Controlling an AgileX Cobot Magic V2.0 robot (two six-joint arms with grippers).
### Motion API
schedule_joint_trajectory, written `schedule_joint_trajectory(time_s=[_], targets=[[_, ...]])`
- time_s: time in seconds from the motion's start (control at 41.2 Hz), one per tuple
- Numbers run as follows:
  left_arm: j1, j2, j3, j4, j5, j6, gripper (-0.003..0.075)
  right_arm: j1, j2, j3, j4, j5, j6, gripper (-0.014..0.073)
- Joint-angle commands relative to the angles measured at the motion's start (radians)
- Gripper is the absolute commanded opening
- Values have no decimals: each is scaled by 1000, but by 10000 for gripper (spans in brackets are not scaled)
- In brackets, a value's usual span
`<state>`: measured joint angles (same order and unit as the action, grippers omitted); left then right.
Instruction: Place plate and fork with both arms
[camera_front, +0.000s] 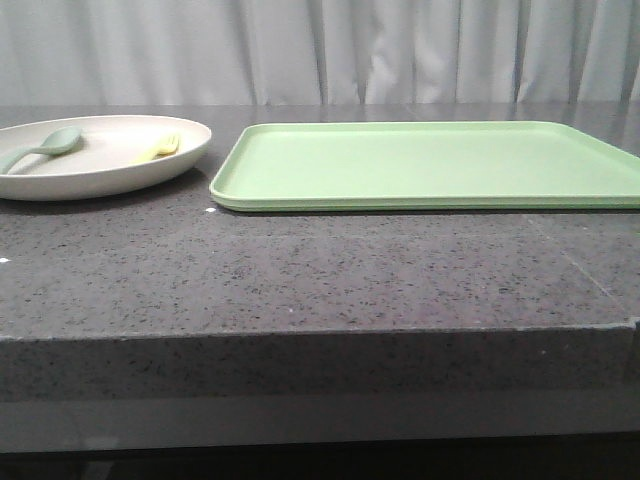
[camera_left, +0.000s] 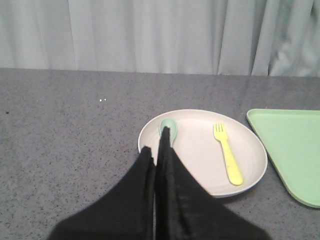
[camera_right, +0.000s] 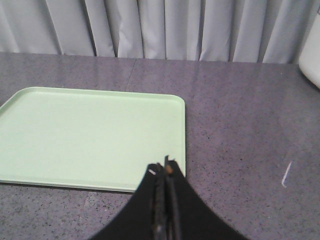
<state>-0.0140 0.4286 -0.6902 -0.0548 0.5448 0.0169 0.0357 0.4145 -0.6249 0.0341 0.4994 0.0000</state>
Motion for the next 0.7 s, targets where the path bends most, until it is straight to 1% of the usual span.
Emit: schedule_joint_trajectory(time_s=[0.0,0.413,0.462,0.486,0.51,0.559,0.632,0.656,0.68], targets=[[-4,46,-34,-10,-72,-2,-18,2,37,-37,2,-98,0,-67],[-2,87,-34,-3,-65,-2,-17,1,47,-36,2,-91,0,-67],[-2,87,-34,-2,-65,-4,0,1,47,-35,2,-88,0,-52],[-2,87,-34,0,-68,-6,20,1,47,-35,2,-88,0,-24],[-2,87,-34,2,-72,-6,62,1,48,-35,2,-88,0,7],[-2,87,-34,9,-79,-6,174,1,53,-35,2,-88,0,132],[-2,87,-32,23,-91,-6,403,1,62,-35,-9,-93,0,314],[-2,87,-32,23,-96,-6,460,1,65,-35,-10,-96,0,377],[-2,87,-32,23,-98,-6,508,1,66,-35,-10,-97,0,416]])
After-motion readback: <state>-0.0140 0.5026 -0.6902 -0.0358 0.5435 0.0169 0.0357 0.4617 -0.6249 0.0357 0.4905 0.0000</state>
